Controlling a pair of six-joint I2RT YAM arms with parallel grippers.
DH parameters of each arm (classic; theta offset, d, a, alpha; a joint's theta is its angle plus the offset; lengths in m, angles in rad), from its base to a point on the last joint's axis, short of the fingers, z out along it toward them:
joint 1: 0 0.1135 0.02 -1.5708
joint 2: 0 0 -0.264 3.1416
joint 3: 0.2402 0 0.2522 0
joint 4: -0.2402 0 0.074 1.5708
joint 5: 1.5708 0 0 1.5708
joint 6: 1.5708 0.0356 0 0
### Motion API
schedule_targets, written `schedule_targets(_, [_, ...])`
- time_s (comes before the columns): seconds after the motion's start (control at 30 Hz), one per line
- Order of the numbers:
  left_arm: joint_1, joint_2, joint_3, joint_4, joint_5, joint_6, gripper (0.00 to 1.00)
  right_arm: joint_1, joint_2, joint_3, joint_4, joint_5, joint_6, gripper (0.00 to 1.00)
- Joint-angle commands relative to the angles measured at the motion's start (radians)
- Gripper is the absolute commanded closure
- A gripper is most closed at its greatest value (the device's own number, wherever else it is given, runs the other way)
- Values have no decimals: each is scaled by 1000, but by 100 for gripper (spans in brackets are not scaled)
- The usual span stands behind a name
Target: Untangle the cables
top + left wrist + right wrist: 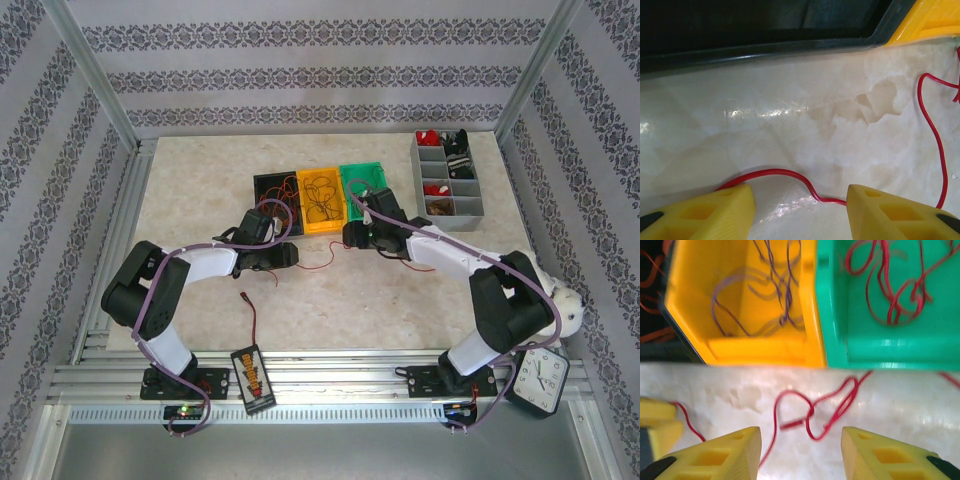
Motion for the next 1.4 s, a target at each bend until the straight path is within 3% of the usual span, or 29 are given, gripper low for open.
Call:
schedule_targets(0.0, [22,60,-31,-63,-113,32,45,5,13,-13,11,29,18,54])
schedule_targets(0.37, [22,53,-39,-68,-119,35,45,-16,143,41,45,60,49,67])
schedule_targets(1.23, [22,64,-36,-80,-115,40,45,-48,309,112,135,3,156,71])
schedule_targets(1.37, [22,64,-32,-92,-113,47,45,-55,322,105,141,7,178,88])
